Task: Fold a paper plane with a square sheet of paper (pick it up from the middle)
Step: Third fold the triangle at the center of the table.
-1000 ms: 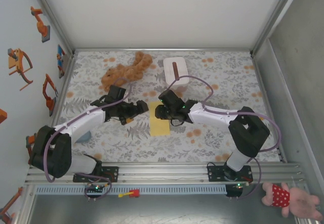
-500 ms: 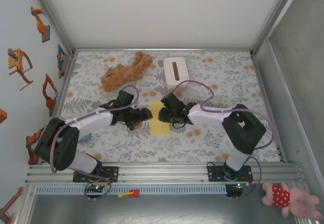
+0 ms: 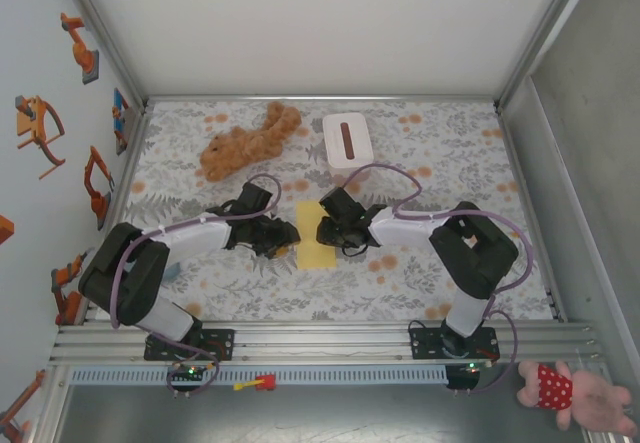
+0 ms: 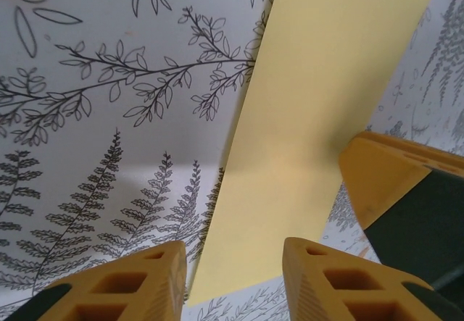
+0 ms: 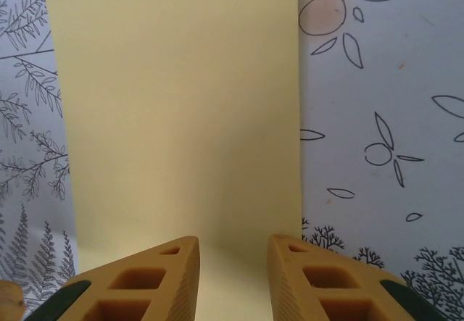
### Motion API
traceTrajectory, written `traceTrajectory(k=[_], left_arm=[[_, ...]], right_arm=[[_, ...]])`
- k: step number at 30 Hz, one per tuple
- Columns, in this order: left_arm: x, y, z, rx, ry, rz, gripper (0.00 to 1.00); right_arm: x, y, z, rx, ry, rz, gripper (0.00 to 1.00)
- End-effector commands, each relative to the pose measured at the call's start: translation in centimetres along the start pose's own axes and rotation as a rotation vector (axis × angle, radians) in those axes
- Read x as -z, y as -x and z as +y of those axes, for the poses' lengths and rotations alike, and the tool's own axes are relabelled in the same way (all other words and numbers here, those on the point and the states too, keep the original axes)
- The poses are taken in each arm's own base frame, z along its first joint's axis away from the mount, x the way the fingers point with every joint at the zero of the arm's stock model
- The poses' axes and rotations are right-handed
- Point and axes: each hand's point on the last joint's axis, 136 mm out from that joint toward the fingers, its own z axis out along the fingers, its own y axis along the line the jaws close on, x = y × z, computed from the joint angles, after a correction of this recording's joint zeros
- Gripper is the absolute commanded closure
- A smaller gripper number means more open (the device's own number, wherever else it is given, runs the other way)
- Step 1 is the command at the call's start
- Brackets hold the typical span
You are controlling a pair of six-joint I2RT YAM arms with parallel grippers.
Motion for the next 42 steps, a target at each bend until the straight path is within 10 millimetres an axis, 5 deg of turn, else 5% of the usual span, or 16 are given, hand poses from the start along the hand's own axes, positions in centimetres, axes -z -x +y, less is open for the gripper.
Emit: traceTrajectory(k=[1,8,27,37,42], left_arm=[[-0.7,-0.9,0.8,0.016,0.014,0.038,0.63],[-1.5,-1.5,1.0,0.016,0.019,0.070,0.72],[-2.2,-2.3,1.6,-0.044,0.043,0.100,0.68],[-2.3,-2.1,2.0,-0.212,0.097,0.065,0.68],[-2.5,-2.6,0.5,-0.254,0.018,0.084,0.68]], right_arm=[[-1.2,-1.5,-2.3,-0.056,-0.057,0.052,0.70],[-1.5,-1.9,-2.8,-0.087,-0.058,0.076,0.72],[-1.9,-2.3,-3.7,-0.121,-0.064,0.101,0.73],[-2.2,-2.5,-3.7,-0.147,-0.043,0.119,0.73],[-2.2,-2.6,-3.8,-0.148,-0.044,0.123,0.73]])
